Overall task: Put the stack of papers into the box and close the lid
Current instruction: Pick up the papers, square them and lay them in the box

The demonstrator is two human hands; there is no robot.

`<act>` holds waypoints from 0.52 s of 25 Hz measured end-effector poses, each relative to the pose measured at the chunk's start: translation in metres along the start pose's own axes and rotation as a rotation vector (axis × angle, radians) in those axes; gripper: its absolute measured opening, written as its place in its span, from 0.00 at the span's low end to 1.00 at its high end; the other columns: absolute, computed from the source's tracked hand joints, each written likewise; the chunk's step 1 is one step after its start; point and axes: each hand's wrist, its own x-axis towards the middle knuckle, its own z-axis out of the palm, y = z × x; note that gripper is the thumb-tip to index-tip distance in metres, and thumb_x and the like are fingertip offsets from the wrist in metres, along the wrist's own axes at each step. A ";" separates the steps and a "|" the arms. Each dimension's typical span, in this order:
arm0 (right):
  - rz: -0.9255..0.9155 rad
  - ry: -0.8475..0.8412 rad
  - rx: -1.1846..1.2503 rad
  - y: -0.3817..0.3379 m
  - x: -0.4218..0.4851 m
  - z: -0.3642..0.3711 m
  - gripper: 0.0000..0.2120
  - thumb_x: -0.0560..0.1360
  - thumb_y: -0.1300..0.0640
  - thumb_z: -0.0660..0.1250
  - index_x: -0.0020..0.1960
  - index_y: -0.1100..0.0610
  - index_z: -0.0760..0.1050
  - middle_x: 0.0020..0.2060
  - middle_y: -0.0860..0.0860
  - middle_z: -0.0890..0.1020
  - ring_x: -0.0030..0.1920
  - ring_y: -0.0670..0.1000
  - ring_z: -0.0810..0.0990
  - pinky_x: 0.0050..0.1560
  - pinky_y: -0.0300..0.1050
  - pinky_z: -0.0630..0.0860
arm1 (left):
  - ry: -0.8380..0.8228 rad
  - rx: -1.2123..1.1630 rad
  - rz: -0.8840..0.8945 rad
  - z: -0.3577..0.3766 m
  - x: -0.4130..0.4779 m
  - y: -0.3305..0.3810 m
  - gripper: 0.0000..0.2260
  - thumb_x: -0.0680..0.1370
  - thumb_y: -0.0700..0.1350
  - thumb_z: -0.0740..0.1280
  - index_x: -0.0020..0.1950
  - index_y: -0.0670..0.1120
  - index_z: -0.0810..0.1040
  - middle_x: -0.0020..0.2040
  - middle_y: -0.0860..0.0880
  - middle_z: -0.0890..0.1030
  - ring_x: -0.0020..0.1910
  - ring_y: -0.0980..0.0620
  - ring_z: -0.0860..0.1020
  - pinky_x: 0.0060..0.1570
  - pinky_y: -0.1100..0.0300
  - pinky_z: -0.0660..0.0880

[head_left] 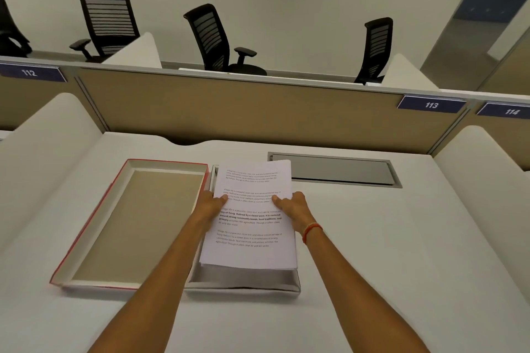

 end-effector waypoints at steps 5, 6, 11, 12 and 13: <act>0.018 0.054 -0.067 0.009 0.005 0.022 0.24 0.74 0.55 0.72 0.63 0.65 0.68 0.61 0.61 0.78 0.60 0.61 0.80 0.60 0.58 0.79 | 0.005 0.041 -0.030 -0.009 0.013 -0.016 0.17 0.80 0.42 0.65 0.67 0.35 0.71 0.62 0.37 0.79 0.58 0.38 0.80 0.56 0.45 0.79; 0.024 0.060 -0.077 0.011 0.006 0.025 0.25 0.74 0.55 0.72 0.64 0.66 0.68 0.61 0.62 0.78 0.60 0.62 0.80 0.60 0.59 0.79 | 0.007 0.043 -0.040 -0.009 0.017 -0.020 0.18 0.80 0.42 0.65 0.67 0.35 0.70 0.63 0.38 0.79 0.58 0.39 0.80 0.56 0.46 0.78; 0.034 0.087 -0.124 0.027 0.019 0.031 0.14 0.74 0.56 0.73 0.53 0.62 0.72 0.60 0.61 0.79 0.58 0.60 0.81 0.58 0.51 0.79 | 0.032 0.081 -0.058 -0.005 0.033 -0.037 0.17 0.80 0.42 0.65 0.67 0.35 0.72 0.62 0.37 0.79 0.58 0.38 0.80 0.48 0.50 0.80; 0.028 0.091 -0.141 0.028 0.022 0.032 0.11 0.74 0.56 0.73 0.48 0.58 0.72 0.59 0.61 0.80 0.55 0.58 0.81 0.56 0.48 0.79 | 0.050 0.099 -0.057 -0.004 0.034 -0.039 0.17 0.80 0.42 0.65 0.66 0.35 0.72 0.62 0.37 0.80 0.58 0.38 0.80 0.43 0.54 0.79; 0.019 0.099 -0.157 0.030 0.025 0.033 0.09 0.74 0.57 0.73 0.45 0.56 0.72 0.59 0.60 0.80 0.53 0.57 0.81 0.54 0.47 0.79 | 0.069 0.119 -0.054 -0.003 0.034 -0.041 0.17 0.80 0.42 0.65 0.66 0.35 0.73 0.62 0.37 0.80 0.57 0.38 0.80 0.39 0.57 0.77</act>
